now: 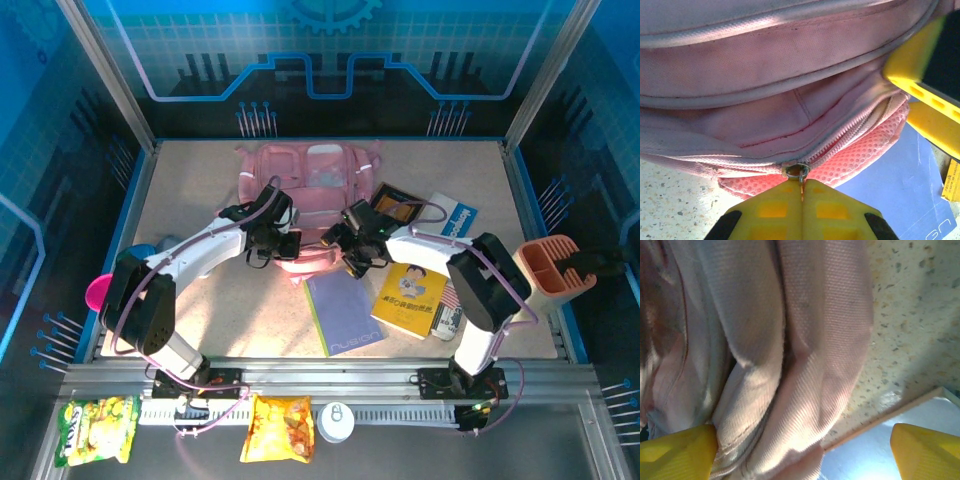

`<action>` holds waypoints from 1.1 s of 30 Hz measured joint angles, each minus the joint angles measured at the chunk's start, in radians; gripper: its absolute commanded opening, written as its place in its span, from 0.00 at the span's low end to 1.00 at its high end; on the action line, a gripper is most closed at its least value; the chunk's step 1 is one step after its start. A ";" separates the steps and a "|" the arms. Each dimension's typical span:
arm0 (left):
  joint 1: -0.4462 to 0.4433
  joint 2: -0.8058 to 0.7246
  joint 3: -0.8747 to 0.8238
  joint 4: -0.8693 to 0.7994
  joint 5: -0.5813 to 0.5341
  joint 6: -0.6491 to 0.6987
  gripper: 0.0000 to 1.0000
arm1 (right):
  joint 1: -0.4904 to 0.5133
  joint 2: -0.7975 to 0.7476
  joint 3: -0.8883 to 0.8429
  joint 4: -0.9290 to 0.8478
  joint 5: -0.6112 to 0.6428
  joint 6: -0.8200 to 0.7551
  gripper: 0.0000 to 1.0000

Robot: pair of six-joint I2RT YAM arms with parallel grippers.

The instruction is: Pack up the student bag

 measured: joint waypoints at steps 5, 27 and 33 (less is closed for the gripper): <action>0.002 0.001 -0.010 0.010 0.000 0.015 0.00 | 0.007 0.033 0.024 0.007 0.004 0.031 0.90; 0.002 0.010 -0.010 0.011 0.013 0.018 0.00 | -0.002 -0.033 -0.168 0.350 0.060 0.121 0.65; 0.002 0.010 -0.010 0.008 0.014 0.018 0.00 | -0.009 -0.013 -0.145 0.310 0.051 0.093 0.35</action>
